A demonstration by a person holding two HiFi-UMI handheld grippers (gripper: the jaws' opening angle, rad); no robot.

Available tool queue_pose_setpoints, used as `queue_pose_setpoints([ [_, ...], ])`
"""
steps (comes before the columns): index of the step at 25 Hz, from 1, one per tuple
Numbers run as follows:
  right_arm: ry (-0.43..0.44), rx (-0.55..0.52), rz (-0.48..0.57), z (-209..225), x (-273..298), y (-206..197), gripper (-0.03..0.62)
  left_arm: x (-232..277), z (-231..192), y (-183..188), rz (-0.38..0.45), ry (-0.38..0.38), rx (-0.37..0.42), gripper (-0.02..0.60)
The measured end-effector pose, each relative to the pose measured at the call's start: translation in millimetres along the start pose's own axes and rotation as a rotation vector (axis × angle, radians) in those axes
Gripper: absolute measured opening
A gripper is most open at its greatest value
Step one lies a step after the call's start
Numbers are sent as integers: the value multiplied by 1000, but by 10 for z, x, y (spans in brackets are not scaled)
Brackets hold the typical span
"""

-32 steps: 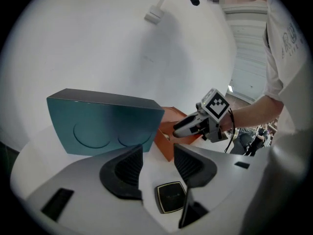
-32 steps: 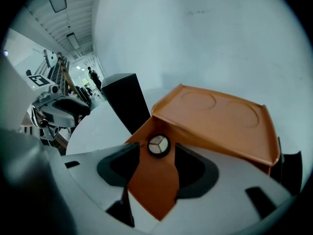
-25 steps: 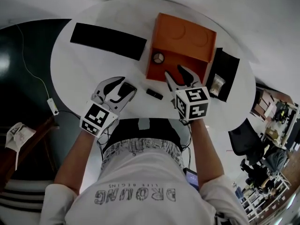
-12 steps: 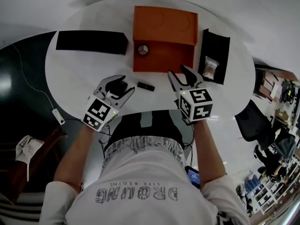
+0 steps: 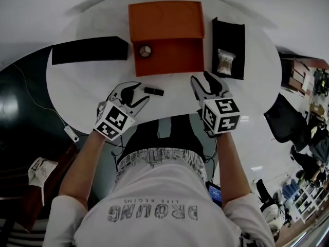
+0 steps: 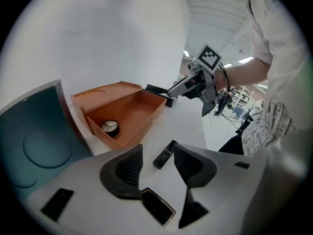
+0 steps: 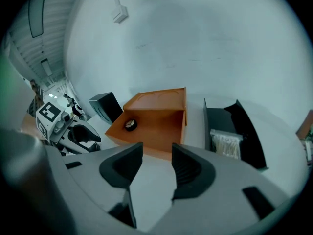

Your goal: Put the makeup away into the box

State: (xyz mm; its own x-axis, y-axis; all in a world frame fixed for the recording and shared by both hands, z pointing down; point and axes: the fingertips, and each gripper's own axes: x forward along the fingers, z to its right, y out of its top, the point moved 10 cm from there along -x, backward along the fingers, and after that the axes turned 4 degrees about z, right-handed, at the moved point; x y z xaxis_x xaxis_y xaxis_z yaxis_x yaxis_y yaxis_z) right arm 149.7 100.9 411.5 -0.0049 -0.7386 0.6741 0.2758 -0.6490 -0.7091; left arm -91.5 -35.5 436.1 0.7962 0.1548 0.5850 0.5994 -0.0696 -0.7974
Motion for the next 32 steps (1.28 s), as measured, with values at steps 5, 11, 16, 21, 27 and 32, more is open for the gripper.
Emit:
queue_pose_setpoints([
  [5, -23, 31, 4, 66, -84, -106, 193, 159, 63, -1, -72, -59, 115, 216],
  [11, -49, 70, 7, 188, -174, -216, 193, 335, 119, 2, -146, -106, 233, 216],
  [16, -61, 88, 8, 211, -232, -308, 190, 424, 182, -40, -220, -133, 354, 216],
  [21, -69, 107, 7, 265, -266, -368, 187, 505, 236, -55, -280, -151, 449, 212],
  [27, -71, 125, 8, 430, -314, -413, 186, 660, 305, -21, -337, -159, 521, 189],
  [32, -70, 136, 8, 476, -345, -449, 181, 683, 347, -3, -362, -165, 543, 169],
])
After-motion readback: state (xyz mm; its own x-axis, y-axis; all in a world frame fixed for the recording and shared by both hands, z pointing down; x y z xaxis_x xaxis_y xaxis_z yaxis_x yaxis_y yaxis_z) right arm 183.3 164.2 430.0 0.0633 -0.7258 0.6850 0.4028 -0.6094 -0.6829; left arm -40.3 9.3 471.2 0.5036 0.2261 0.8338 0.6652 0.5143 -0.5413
